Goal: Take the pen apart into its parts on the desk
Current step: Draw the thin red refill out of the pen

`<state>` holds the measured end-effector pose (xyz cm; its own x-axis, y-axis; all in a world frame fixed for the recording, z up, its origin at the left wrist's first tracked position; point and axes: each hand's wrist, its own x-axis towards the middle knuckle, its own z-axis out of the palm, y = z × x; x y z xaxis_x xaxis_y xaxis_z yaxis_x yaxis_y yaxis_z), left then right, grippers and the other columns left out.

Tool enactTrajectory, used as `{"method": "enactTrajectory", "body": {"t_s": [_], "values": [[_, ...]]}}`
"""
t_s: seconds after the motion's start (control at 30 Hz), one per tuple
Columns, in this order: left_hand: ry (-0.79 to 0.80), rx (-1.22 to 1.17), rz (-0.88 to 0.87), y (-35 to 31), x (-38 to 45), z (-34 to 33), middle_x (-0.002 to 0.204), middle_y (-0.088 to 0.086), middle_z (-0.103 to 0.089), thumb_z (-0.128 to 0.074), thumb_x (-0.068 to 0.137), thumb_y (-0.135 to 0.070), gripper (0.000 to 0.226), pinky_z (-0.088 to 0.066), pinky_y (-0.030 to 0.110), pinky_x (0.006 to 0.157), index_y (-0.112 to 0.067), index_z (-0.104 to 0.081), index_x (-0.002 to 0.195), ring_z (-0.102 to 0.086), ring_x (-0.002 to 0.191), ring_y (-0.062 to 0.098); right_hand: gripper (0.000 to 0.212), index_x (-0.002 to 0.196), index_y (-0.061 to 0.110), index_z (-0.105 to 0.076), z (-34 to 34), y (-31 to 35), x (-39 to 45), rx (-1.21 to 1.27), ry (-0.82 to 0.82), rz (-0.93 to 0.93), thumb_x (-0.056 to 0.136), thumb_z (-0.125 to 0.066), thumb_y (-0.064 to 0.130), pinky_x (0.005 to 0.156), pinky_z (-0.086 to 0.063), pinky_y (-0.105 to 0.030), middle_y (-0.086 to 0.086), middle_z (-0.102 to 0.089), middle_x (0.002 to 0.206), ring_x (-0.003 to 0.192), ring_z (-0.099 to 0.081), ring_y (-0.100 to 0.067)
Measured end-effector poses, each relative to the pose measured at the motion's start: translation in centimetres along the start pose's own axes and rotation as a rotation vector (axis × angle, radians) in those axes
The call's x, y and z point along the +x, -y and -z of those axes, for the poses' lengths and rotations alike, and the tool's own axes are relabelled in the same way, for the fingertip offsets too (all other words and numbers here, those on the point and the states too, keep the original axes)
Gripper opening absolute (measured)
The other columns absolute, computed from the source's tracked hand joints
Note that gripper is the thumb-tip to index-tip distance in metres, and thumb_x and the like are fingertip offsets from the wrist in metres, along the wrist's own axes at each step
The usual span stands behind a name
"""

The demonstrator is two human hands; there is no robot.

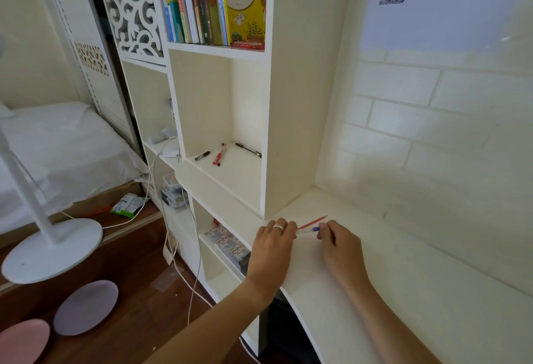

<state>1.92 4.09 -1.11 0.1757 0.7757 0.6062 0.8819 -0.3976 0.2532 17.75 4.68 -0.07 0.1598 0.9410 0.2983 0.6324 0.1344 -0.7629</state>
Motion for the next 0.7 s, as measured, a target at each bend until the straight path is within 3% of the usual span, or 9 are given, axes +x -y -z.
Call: {"method": "enactTrajectory", "body": {"t_s": [0.17,0.33,0.43,0.57,0.7], "values": [[-0.002,-0.049,0.023,0.15,-0.29,-0.01,0.088,0.003,-0.061,-0.070,0.083,-0.006,0.017,-0.049,0.035,0.068,-0.016,-0.062,0.094,-0.056,0.080,0.023,0.035,0.076,0.021,-0.065,0.20,0.49,-0.01,0.040,0.054,-0.026,0.106,-0.047,0.023,0.058,-0.038,-0.011,0.004,-0.072,0.078,0.070,-0.063,-0.009],[-0.001,-0.075,0.015,0.09,-0.40,0.08,0.090,0.005,-0.061,-0.073,0.079,-0.003,0.021,-0.050,0.035,0.068,-0.014,-0.065,0.094,-0.055,0.082,0.024,0.042,0.065,0.035,-0.048,0.35,0.82,-0.05,-0.010,0.081,0.030,0.104,-0.050,0.020,0.058,-0.042,-0.006,0.008,-0.062,0.068,0.062,-0.055,-0.005],[-0.001,-0.078,0.002,-0.01,-0.37,0.12,0.086,0.006,-0.062,-0.074,0.077,0.001,0.022,-0.053,0.037,0.067,-0.011,-0.067,0.093,-0.056,0.078,0.025,0.046,0.063,0.034,-0.043,0.30,0.86,0.05,-0.022,0.082,0.045,0.105,-0.048,0.017,0.059,-0.041,-0.006,0.009,-0.053,0.061,0.058,-0.050,-0.004],[0.006,-0.084,-0.009,0.06,-0.26,0.09,0.085,0.007,-0.064,-0.075,0.074,0.005,0.025,-0.055,0.037,0.068,-0.010,-0.069,0.093,-0.058,0.077,0.025,0.045,0.063,0.031,-0.040,0.12,0.71,0.12,-0.050,0.105,0.051,0.106,-0.045,0.017,0.058,-0.040,-0.008,0.003,-0.058,0.068,0.061,-0.051,-0.010],[0.016,-0.077,-0.007,0.11,-0.08,0.04,0.084,0.009,-0.066,-0.072,0.069,0.013,0.031,-0.055,0.039,0.067,-0.008,-0.070,0.092,-0.059,0.077,0.028,0.038,0.071,0.020,-0.048,-0.12,0.55,0.16,-0.086,0.156,0.043,0.108,-0.040,0.021,0.061,-0.040,-0.023,-0.007,-0.068,0.082,0.071,-0.059,-0.018]]}}
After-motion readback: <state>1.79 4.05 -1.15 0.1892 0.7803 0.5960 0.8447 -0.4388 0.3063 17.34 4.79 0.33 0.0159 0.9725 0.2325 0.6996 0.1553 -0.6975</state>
